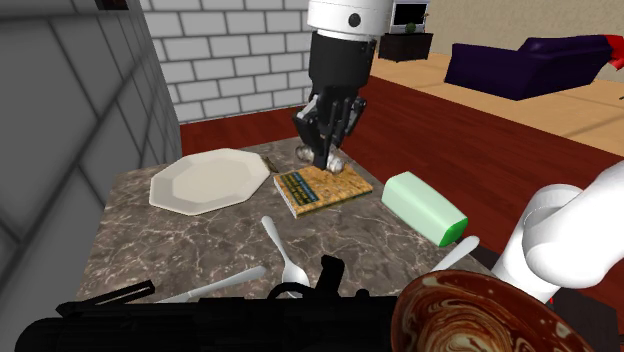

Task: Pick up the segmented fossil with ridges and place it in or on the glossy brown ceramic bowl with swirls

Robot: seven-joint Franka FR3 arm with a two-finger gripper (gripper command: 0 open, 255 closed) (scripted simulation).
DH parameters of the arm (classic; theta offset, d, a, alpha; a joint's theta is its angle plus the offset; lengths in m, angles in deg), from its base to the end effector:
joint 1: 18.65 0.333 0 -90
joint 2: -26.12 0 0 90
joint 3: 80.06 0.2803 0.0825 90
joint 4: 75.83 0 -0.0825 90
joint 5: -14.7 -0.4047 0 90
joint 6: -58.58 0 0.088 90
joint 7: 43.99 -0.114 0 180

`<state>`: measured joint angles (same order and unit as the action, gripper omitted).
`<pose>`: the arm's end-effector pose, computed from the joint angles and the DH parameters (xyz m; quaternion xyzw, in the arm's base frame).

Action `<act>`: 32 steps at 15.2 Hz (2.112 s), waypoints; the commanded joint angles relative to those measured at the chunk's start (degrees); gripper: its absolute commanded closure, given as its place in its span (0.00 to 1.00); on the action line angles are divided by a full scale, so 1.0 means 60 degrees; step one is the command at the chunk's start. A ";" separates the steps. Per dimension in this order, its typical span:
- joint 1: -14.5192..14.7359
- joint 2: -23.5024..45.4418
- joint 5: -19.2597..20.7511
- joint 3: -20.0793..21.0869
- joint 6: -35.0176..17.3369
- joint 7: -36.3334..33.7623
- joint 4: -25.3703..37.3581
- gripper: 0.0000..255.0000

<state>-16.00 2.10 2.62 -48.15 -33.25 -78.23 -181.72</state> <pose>0.3539 0.3286 0.6279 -0.9983 0.0081 -0.0494 0.0289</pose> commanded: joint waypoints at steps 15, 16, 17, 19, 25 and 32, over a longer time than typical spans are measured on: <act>0.1139 -0.2365 -0.1297 0.0546 0.1208 -0.1584 -0.0706 1.00; 0.1234 -0.2527 -0.1407 0.0621 0.1291 -0.1746 -0.0739 1.00; 0.1325 -0.2681 -0.1518 0.0700 0.1375 -0.1913 -0.0761 1.00; 0.1504 -0.2963 -0.1737 0.0871 0.1542 -0.2264 -0.0773 1.00; 0.1925 -0.3606 -0.2333 0.1405 0.1857 -0.3209 -0.0784 1.00; 0.2130 -0.4045 -0.2595 0.1562 0.1137 -0.3068 -0.1921 1.00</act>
<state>-3.40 -21.81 -12.74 -38.88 -25.89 -96.76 -192.36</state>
